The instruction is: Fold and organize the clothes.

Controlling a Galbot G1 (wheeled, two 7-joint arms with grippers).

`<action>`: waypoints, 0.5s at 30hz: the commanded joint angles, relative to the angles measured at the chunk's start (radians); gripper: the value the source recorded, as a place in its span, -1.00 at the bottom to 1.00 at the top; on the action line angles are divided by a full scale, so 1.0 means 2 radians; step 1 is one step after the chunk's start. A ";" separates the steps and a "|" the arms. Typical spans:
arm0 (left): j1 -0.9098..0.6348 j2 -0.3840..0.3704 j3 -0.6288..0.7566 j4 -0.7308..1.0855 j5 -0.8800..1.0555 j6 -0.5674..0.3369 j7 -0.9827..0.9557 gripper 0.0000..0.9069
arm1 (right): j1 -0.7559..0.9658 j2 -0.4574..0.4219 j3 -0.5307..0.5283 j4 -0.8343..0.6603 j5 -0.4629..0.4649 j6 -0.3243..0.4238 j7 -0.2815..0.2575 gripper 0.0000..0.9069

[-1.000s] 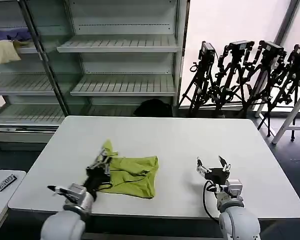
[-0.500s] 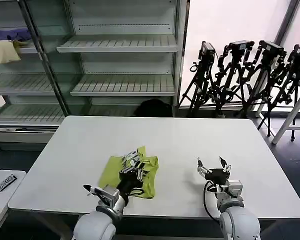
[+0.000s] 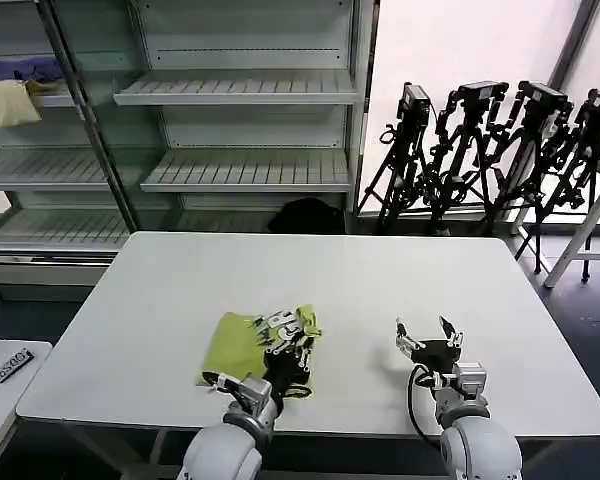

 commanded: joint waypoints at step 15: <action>0.003 -0.051 0.036 0.068 0.010 -0.020 -0.024 1.00 | -0.004 0.000 -0.001 0.007 -0.008 -0.001 0.001 1.00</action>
